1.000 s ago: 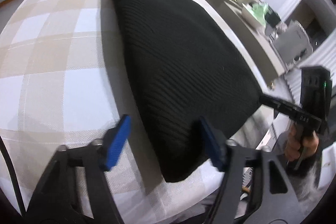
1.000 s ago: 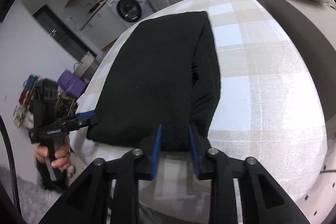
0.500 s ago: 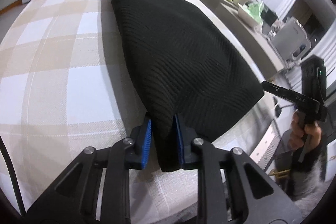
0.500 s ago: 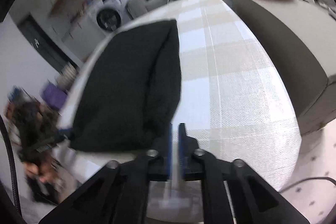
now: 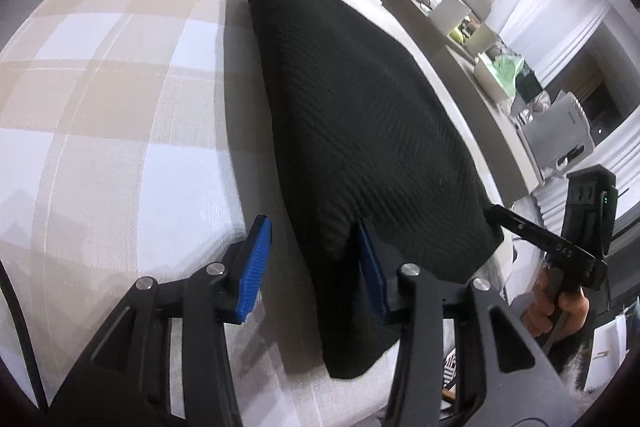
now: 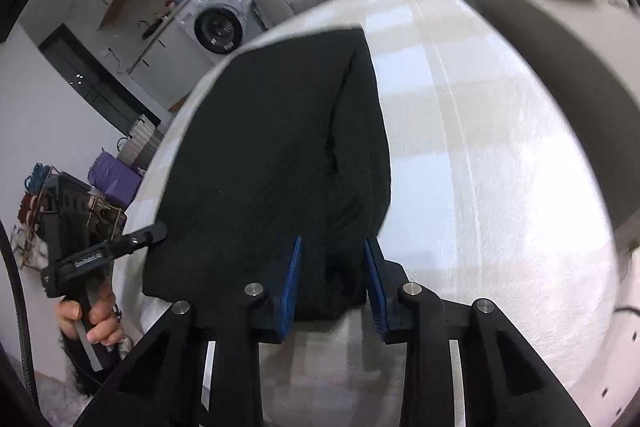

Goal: Fold small clothes

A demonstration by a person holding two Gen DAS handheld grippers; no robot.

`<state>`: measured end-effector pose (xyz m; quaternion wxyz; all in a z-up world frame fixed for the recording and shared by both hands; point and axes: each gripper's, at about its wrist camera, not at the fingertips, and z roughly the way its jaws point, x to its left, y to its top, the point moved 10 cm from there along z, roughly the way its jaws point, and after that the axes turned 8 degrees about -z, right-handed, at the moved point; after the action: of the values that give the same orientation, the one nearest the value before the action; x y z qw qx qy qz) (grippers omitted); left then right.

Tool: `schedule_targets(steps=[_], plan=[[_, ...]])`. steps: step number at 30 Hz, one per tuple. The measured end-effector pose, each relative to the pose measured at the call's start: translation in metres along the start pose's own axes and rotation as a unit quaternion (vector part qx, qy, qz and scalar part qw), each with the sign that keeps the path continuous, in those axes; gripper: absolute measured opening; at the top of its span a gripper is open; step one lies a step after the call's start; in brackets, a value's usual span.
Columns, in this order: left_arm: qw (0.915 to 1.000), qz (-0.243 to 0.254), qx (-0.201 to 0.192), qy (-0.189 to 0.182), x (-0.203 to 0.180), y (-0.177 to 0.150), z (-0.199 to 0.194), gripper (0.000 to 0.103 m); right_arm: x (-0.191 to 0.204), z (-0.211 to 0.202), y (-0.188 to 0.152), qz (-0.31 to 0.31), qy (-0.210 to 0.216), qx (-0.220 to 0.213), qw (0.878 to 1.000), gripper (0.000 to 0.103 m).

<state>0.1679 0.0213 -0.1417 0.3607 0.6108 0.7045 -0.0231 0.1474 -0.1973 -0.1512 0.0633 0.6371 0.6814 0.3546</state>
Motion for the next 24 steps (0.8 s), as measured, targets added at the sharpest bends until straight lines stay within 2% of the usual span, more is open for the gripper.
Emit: schedule_targets(steps=[1,2,3,7,10,11,12,14,17,21,24], plan=[[1.0000,-0.005,-0.001,0.000,0.001,0.006,0.002,0.040,-0.002,-0.002,0.009,0.004,0.002,-0.012,1.000,0.038],[0.9999,-0.010,0.001,-0.001,0.001,0.011,0.005,0.040,-0.006,-0.001,0.018,0.012,0.001,-0.023,1.000,0.048],[0.9999,-0.012,0.001,-0.004,0.000,0.018,0.009,0.041,-0.008,-0.003,0.024,0.019,0.000,-0.031,0.999,0.050],[0.9999,-0.014,-0.008,-0.003,-0.004,0.044,0.026,0.041,-0.015,0.026,0.060,0.031,0.007,-0.039,0.999,0.050],[0.9994,-0.030,-0.020,-0.002,-0.003,0.062,0.038,0.041,-0.019,0.053,0.073,0.036,0.009,-0.019,0.999,0.050],[0.9991,-0.037,-0.020,-0.004,-0.002,0.067,0.043,0.041,-0.019,0.058,0.073,0.031,0.007,-0.012,0.999,0.049],[0.9990,-0.039,-0.020,-0.007,-0.002,0.070,0.046,0.037,-0.020,0.066,0.072,0.030,0.001,-0.001,1.000,0.036],[0.9988,-0.044,-0.022,-0.010,-0.002,0.076,0.052,0.031,-0.016,0.076,0.071,0.031,0.015,0.013,0.999,0.022],[0.9985,-0.045,-0.029,-0.008,0.004,0.084,0.054,0.029,-0.008,0.078,0.070,0.027,0.018,0.012,0.999,0.018],[0.9972,-0.057,-0.045,0.017,0.026,0.107,0.051,0.029,0.014,0.093,0.078,0.023,0.026,0.015,0.999,0.018],[0.9969,-0.064,-0.041,0.018,0.035,0.117,0.049,0.029,0.025,0.102,0.083,0.006,0.023,0.022,0.999,0.018]])
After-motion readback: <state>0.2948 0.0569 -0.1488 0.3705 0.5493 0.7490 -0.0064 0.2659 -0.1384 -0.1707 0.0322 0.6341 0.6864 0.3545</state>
